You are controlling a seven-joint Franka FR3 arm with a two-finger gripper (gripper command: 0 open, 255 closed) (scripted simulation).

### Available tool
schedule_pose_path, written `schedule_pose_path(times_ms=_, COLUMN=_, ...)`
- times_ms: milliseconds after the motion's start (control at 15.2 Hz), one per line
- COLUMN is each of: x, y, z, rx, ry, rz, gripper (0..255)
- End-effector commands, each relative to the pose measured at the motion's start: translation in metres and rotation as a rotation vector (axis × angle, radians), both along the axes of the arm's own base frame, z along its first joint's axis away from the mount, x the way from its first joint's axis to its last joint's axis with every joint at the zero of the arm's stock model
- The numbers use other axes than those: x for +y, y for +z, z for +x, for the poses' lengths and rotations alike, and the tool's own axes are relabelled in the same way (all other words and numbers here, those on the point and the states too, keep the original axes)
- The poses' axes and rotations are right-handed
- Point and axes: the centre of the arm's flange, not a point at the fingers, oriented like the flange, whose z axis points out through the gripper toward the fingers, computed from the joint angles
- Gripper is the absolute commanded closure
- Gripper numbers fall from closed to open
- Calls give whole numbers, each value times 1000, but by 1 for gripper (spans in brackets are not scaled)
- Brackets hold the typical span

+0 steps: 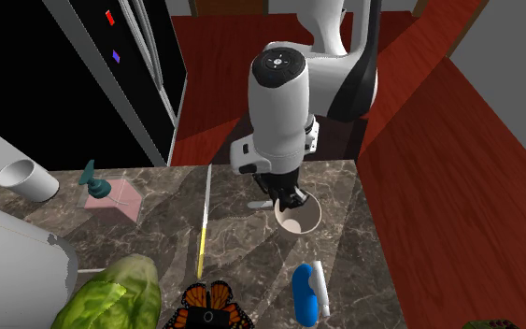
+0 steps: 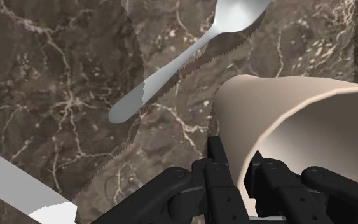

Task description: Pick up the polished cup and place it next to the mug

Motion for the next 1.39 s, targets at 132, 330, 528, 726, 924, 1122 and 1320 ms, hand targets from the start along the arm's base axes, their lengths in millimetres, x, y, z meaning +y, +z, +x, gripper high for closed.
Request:
schedule_pose_path(times_ms=132, x=0, y=20, z=0, rx=1, ry=0, rz=0, gripper=255)
schedule_pose_path(times_ms=330, x=0, y=36, z=0, rx=1, ry=0, rz=0, gripper=255)
schedule_pose_path(times_ms=528, x=0, y=52, z=0, rx=1, ry=0, rz=0, gripper=255)
schedule_pose_path(times_ms=726, x=0, y=68, z=0, rx=1, ry=0, rz=0, gripper=255)
schedule_pose_path(times_ms=924, x=0, y=84, z=0, rx=1, ry=0, rz=0, gripper=255)
schedule_pose_path(times_ms=1122, x=0, y=100, z=0, rx=1, ry=0, rz=0, gripper=255)
schedule_pose_path(times_ms=1320, x=0, y=115, z=0, rx=1, ry=0, rz=0, gripper=255)
